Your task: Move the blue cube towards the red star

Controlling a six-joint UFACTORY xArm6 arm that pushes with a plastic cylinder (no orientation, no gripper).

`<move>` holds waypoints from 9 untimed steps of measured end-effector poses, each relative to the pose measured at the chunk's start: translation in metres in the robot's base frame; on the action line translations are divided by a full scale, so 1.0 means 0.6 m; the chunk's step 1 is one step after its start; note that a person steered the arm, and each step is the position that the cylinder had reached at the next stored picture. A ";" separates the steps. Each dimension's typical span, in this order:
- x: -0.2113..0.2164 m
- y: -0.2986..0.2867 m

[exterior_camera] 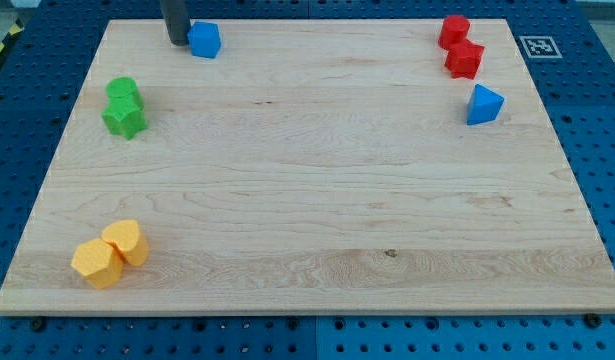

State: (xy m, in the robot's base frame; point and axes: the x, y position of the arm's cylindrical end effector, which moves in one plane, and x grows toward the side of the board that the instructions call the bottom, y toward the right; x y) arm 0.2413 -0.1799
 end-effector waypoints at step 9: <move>0.107 0.331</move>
State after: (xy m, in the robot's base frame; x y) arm 0.3057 0.0190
